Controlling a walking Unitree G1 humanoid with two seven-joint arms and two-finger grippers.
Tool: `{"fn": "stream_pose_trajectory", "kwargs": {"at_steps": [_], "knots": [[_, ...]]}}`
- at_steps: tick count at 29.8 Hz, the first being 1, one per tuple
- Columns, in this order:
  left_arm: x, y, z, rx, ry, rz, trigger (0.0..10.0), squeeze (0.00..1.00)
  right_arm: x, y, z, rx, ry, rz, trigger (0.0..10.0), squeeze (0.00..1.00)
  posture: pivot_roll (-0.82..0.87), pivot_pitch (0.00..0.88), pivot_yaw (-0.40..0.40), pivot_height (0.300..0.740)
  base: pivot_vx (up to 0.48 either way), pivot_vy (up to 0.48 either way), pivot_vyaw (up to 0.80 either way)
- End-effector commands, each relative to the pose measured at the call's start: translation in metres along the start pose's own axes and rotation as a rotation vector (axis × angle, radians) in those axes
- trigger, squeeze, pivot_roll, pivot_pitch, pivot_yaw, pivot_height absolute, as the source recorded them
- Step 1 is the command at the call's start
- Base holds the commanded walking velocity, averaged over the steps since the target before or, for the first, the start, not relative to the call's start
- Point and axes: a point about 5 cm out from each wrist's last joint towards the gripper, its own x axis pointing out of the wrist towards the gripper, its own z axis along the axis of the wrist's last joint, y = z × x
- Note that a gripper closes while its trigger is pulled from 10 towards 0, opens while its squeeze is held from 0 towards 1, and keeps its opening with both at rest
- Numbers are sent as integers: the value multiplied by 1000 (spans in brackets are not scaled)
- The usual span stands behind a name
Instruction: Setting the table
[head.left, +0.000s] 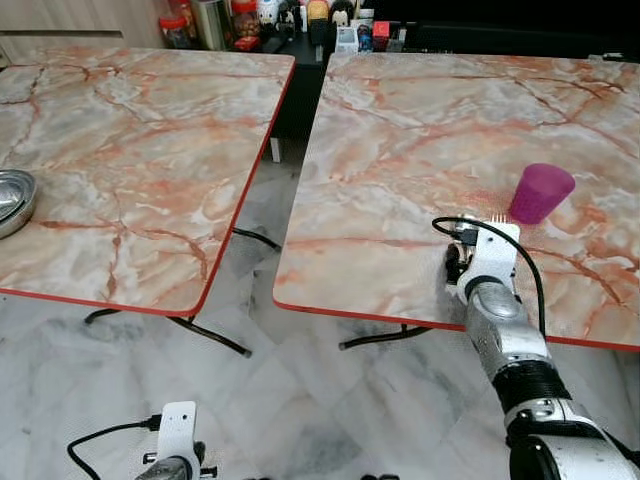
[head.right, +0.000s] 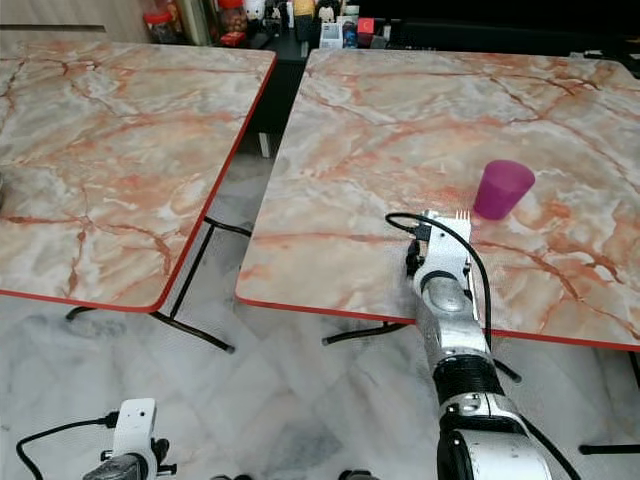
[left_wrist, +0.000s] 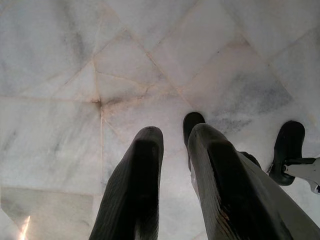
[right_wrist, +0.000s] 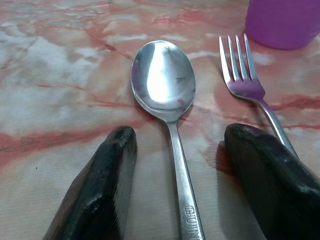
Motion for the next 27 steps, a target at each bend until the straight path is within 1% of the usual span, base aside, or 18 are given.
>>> {"fn": "stream_pose_trajectory", "kwargs": {"at_steps": [1, 3, 4, 5, 6, 17, 27], "knots": [[-1, 4, -5, 10, 22, 13, 10000, 0, -1, -1, -5, 24, 27, -7, 10000, 0, -15, 165, 20, 740, 0, 0, 0], [-1, 4, -5, 11, 21, 12, 10000, 0, -1, -1, -4, 24, 26, -6, 10000, 0, -15, 165, 21, 740, 0, 0, 0], [-1, 4, -5, 11, 22, 12, 10000, 0, -1, -1, -4, 25, 25, -5, 3882, 0, -15, 165, 21, 740, 0, 0, 0], [-1, 4, -5, 12, 22, 12, 10000, 0, -1, -1, -4, 26, 24, -5, 3882, 0, -15, 165, 20, 740, 0, 0, 0], [-1, 4, -5, 12, 21, 11, 10000, 0, -1, -1, -3, 29, 22, -3, 0, 0, -14, 164, 19, 740, 0, 0, 0], [-1, 4, -5, 12, 21, 11, 10000, 0, -1, 0, 0, 30, 16, 4, 0, 0, -14, 166, 20, 740, 0, 0, 0], [-1, 4, -5, 11, 22, 8, 10000, 0, 0, -6, 2, 31, 8, -5, 0, 0, -16, 164, 19, 740, 0, 0, 0]]}}
